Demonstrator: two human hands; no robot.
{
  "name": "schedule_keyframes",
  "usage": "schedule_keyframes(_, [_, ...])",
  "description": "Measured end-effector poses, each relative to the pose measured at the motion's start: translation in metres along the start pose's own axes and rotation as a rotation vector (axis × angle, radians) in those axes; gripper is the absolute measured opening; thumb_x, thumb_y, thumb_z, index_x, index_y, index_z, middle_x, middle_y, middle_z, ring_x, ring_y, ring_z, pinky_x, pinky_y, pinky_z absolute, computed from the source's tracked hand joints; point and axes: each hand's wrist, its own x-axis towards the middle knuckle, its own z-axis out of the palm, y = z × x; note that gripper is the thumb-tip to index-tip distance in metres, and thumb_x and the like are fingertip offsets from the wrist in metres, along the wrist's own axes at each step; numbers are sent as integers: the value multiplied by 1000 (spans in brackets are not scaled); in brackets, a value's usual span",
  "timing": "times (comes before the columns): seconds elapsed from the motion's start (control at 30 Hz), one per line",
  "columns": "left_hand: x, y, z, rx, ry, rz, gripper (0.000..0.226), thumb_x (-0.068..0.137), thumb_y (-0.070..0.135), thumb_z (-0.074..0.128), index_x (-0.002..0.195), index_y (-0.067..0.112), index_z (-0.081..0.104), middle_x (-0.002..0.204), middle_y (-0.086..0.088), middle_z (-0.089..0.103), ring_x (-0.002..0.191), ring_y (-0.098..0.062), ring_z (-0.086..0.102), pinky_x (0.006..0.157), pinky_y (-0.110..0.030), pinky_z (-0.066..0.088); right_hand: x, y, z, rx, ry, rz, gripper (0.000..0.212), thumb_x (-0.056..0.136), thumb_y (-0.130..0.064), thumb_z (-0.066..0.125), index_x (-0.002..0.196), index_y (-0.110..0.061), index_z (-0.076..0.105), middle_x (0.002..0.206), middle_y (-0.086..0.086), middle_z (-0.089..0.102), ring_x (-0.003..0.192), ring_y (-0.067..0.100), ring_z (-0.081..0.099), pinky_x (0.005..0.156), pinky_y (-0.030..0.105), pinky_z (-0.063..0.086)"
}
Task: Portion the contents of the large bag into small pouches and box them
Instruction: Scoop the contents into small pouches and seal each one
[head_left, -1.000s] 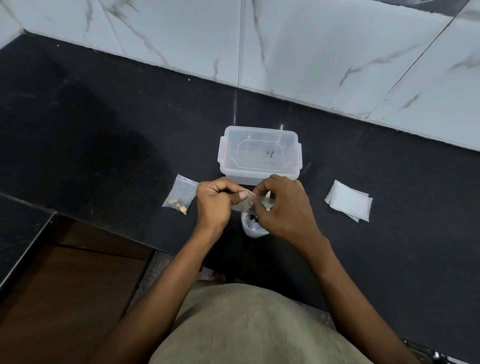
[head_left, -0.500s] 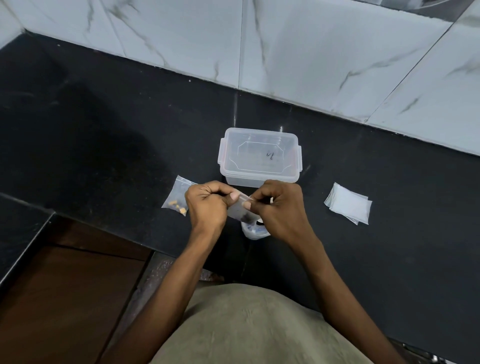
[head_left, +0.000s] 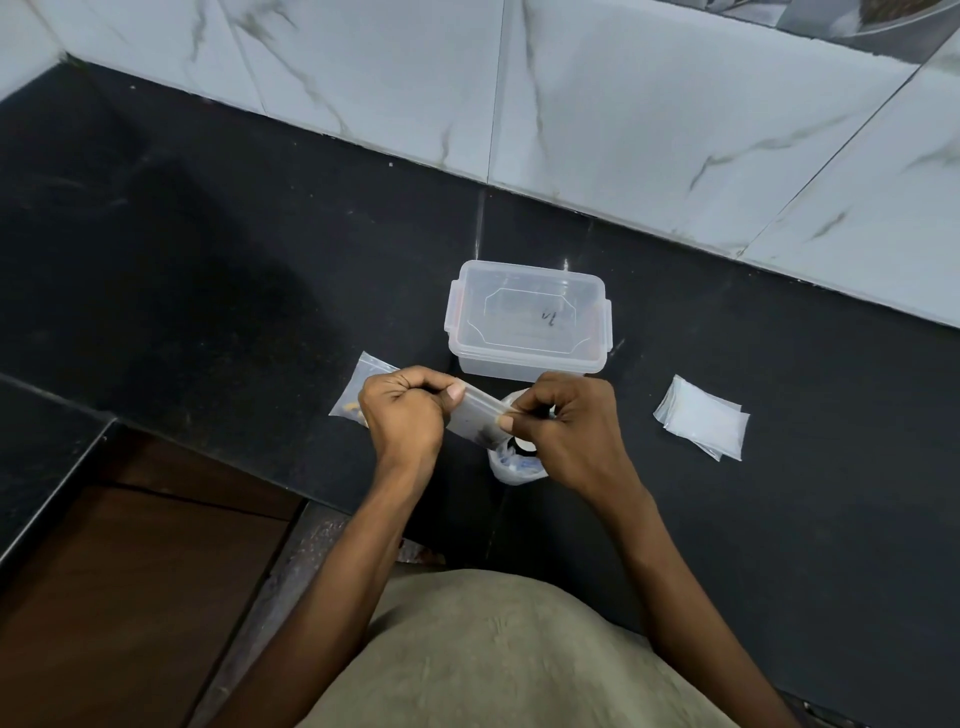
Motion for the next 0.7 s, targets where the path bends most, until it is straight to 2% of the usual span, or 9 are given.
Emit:
schedule_keyframes(0.13, [4, -2, -10, -21, 34, -12, 46, 72, -21, 70, 56, 21, 73, 54, 8, 68, 56, -2, 62, 57, -14, 52, 2, -2, 10, 13, -48, 32, 10, 72, -6, 86, 67, -10, 78, 63, -9, 67, 57, 10, 63, 55, 26, 50])
schedule_keyframes(0.23, [14, -6, -26, -23, 91, -34, 39, 72, -20, 72, 59, 17, 73, 57, 6, 68, 56, -1, 63, 58, -16, 51, 11, -8, 28, -17, -107, 25, 11, 72, -11, 86, 67, -13, 78, 63, -13, 65, 59, 6, 61, 58, 24, 48])
schedule_keyframes(0.33, [25, -11, -44, 2, 152, -57, 32, 75, -17, 72, 63, 13, 73, 61, 2, 69, 59, -4, 65, 61, -24, 53, 23, -13, 49, -9, -176, 58, 10, 74, -12, 86, 69, -13, 78, 64, -9, 69, 59, 3, 61, 61, 26, 51])
schedule_keyframes(0.43, [37, -15, -59, 45, 189, -71, 32, 79, -17, 68, 65, 11, 73, 66, -2, 69, 59, 0, 66, 63, -20, 54, 33, -14, 72, -12, -230, 83, 8, 75, -11, 85, 71, -11, 79, 67, -6, 72, 58, 2, 60, 62, 25, 51])
schedule_keyframes(0.53, [58, -23, -70, 152, 178, -74, 26, 81, -9, 69, 68, 12, 76, 71, -1, 73, 67, -2, 69, 72, -33, 61, 46, -14, 95, -25, -258, 114, 10, 78, -11, 84, 71, -7, 78, 67, 1, 73, 57, 4, 58, 64, 28, 52])
schedule_keyframes(0.6, [76, -29, -77, 243, 141, -68, 19, 82, 2, 74, 72, 16, 79, 75, 1, 75, 76, -11, 72, 77, -41, 62, 57, -10, 110, -43, -260, 162, 15, 79, -13, 84, 67, -7, 76, 65, 4, 72, 57, 9, 57, 63, 30, 53])
schedule_keyframes(0.7, [97, -36, -84, 358, 77, -61, 10, 82, 17, 78, 73, 21, 80, 78, 7, 76, 81, -13, 73, 77, -44, 62, 74, -4, 129, -67, -250, 240, 19, 80, -15, 82, 65, -6, 74, 64, 6, 71, 59, 15, 60, 64, 33, 53])
